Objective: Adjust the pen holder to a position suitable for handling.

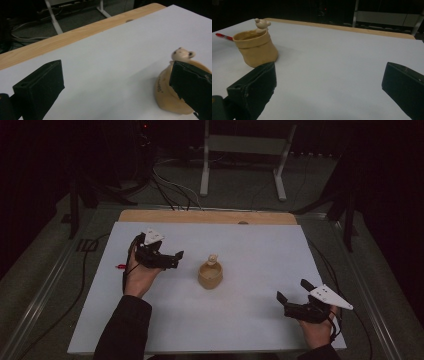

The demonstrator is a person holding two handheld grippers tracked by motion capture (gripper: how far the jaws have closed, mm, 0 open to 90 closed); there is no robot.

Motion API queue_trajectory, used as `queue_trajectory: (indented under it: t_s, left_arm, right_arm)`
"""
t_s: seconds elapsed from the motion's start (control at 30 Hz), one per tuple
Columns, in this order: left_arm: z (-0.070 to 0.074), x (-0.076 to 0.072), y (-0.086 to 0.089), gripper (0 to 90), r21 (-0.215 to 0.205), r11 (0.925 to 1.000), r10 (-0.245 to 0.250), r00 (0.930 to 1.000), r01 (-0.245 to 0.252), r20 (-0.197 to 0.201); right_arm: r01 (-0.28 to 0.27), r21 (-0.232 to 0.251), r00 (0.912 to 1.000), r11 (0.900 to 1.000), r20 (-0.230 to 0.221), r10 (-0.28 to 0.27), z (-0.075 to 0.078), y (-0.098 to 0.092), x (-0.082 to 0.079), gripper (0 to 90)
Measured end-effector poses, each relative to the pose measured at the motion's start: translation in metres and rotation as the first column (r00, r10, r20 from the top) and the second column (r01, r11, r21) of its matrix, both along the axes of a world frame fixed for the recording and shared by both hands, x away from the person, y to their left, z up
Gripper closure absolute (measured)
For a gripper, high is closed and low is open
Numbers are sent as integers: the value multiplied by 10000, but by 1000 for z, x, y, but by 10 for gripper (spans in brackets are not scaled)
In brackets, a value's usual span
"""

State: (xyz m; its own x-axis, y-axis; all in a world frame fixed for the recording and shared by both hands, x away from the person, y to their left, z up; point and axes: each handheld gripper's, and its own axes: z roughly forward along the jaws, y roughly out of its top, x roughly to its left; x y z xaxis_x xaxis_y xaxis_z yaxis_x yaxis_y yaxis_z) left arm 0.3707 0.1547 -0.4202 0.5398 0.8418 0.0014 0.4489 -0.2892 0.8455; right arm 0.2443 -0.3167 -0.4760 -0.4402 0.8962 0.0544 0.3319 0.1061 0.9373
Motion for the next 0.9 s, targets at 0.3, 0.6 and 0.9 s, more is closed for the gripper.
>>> queue_trajectory:
  t_s: [0.3, 0.6, 0.9]
  left_arm:
    - [-2, 5, 22, 1, 196, 9987, 465, 9989, -466, 42]
    - [-9, 8, 43, 1, 325, 9960, 842, 9961, -834, -247]
    - [-17, 8, 65, 2, 532, 9906, 1290, 9904, -1263, -495]
  right_arm:
    - [-2, -10, 10000, 10000, -11, 2, 0, 0, 0, 2]
    - [1, 1, 10000, 10000, -27, -1, 0, 0, 0, 2]
    - [6, -17, 10000, 10000, -42, -6, -1, 0, 0, 2]
